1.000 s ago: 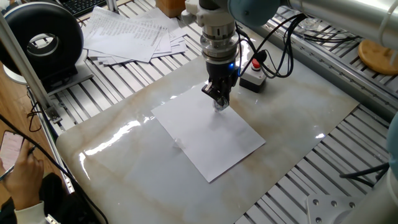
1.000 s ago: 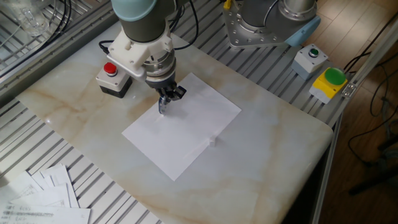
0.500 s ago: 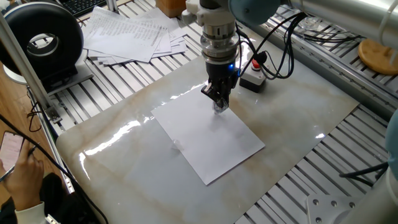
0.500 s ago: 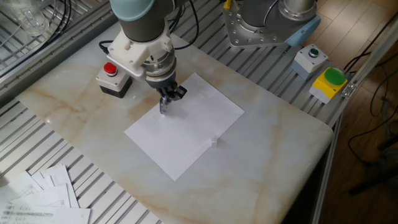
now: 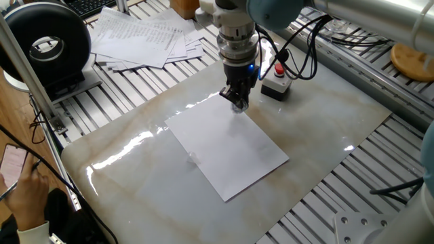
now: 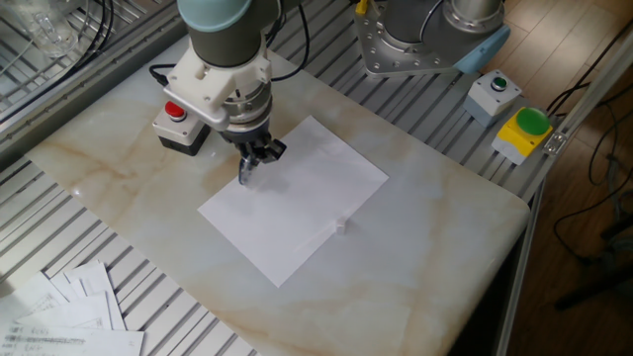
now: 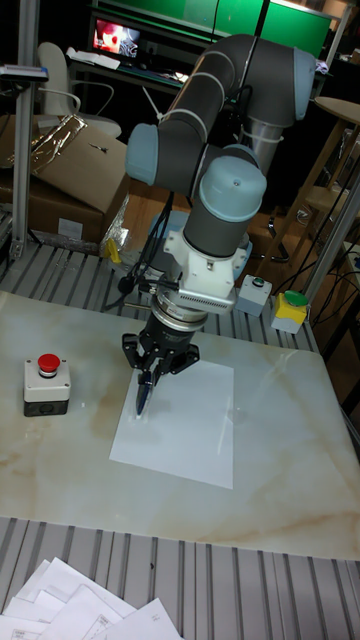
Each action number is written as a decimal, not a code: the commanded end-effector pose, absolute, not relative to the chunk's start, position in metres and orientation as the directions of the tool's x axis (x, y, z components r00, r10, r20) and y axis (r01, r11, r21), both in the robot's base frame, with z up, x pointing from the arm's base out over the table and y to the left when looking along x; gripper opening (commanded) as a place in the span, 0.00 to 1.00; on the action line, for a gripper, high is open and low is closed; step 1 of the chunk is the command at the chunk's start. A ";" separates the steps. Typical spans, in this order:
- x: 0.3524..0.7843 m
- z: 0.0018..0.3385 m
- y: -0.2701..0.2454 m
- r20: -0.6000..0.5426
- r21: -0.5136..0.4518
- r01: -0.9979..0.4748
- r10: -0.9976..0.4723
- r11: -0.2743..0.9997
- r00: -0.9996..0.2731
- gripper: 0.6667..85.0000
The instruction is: Use the correction tape on paper
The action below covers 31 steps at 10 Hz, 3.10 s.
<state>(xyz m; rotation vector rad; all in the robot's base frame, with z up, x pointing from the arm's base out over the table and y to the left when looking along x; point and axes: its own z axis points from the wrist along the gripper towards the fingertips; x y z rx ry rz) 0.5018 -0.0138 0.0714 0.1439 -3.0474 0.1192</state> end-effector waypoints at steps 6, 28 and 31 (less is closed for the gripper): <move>0.500 0.067 -0.004 0.085 -0.013 -0.066 -0.064 0.998 -0.994 0.00; 0.486 0.061 -0.008 0.109 -0.003 -0.081 -0.080 0.997 -0.991 0.00; 0.484 0.062 -0.008 0.113 -0.004 -0.080 -0.080 0.997 -0.990 0.00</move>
